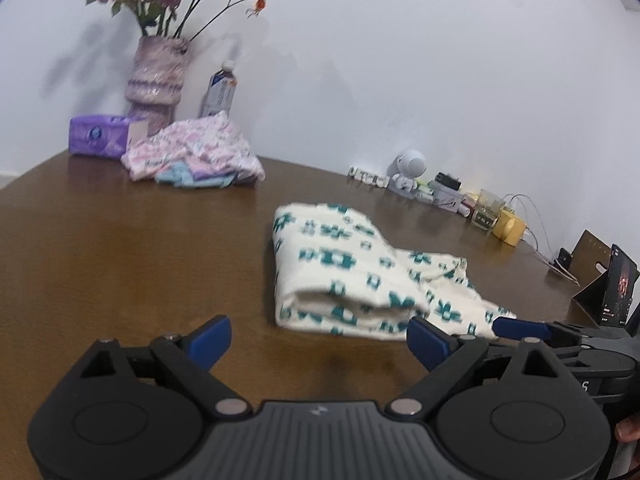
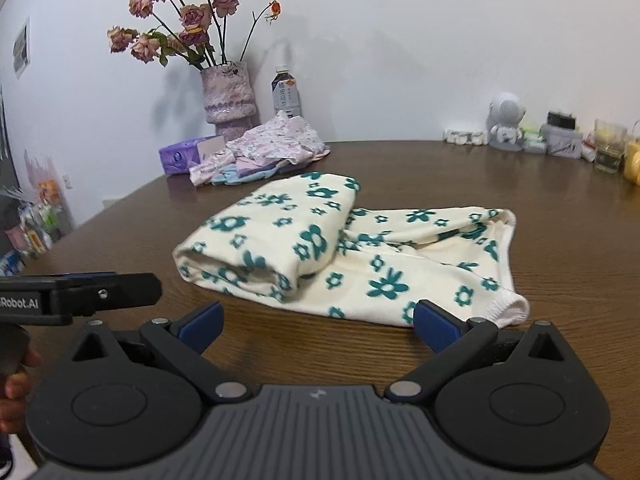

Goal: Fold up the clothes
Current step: 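Pull both open tools back from the rolled dress bundle, then pinch the rolled bundle edge with the left tool while the right tool pinches beside it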

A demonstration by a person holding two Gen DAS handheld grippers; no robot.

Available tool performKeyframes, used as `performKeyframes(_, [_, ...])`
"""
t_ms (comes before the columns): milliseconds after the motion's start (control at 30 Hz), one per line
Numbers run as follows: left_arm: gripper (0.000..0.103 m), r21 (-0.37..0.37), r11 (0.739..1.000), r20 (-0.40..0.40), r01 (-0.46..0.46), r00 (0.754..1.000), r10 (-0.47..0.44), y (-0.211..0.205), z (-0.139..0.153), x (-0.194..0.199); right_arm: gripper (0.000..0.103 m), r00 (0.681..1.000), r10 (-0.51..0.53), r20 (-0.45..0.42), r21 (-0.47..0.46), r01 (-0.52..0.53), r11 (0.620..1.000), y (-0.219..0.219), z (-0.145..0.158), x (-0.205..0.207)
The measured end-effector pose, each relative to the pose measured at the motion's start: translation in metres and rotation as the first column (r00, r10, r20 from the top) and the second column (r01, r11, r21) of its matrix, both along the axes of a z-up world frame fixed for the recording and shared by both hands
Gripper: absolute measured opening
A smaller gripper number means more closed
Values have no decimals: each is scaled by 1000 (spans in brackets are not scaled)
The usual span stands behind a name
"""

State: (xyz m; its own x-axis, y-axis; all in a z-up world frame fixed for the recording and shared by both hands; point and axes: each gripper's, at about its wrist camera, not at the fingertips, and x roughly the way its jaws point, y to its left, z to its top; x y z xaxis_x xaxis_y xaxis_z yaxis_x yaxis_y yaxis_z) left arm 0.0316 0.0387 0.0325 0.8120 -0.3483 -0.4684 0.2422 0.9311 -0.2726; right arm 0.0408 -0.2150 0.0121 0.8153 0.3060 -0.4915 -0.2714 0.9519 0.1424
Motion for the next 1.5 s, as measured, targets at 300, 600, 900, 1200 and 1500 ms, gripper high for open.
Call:
performKeyframes(300, [95, 43, 998, -3, 40, 999, -40, -5, 25, 55, 103, 1000, -4, -2, 21, 4, 1000, -7, 20, 38])
performKeyframes(600, [91, -2, 998, -126, 55, 991, -55, 4, 12, 125, 94, 995, -43, -90, 94, 51, 994, -6, 22, 94])
performKeyframes(900, [48, -138, 987, -238, 87, 964, -119, 16, -19, 143, 52, 979, -7, -205, 161, 41, 986, 6, -3, 118])
performKeyframes(1200, [34, -187, 978, -240, 90, 961, -135, 14, -22, 138, 35, 978, 33, -205, 167, 1, 986, 8, -4, 119])
performKeyframes(1500, [47, -172, 982, -234, 72, 966, -112, 12, -12, 157, 47, 981, -32, -190, 180, 67, 981, -2, 6, 130])
